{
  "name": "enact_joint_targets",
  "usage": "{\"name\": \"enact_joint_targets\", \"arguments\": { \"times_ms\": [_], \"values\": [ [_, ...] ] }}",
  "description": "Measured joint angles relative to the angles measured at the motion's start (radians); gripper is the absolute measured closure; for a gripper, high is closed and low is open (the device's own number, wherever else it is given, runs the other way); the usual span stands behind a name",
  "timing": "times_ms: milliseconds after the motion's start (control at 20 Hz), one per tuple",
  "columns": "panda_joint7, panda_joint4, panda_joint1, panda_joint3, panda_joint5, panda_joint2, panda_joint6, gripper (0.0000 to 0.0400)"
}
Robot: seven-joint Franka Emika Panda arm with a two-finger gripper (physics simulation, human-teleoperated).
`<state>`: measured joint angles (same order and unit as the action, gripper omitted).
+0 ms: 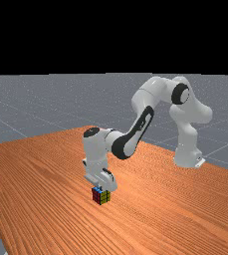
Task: Rotate the cube till the blue face upward
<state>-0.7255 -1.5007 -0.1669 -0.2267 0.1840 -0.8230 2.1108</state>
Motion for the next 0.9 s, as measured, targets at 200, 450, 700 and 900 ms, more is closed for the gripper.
{"name": "enact_joint_targets", "arguments": {
  "times_ms": [200, 450, 700, 900],
  "values": [
    [-0.001, -0.003, -0.009, 0.002, -0.006, 0.004, 0.001, 0.0375],
    [-0.001, -0.006, -0.037, 0.033, 0.004, 0.011, -0.001, 0.039],
    [-0.001, -0.016, -0.06, 0.055, 0.01, 0.02, -0.017, 0.04],
    [-0.006, -0.024, -0.062, 0.05, 0.008, 0.044, -0.024, 0.04]
  ]
}}
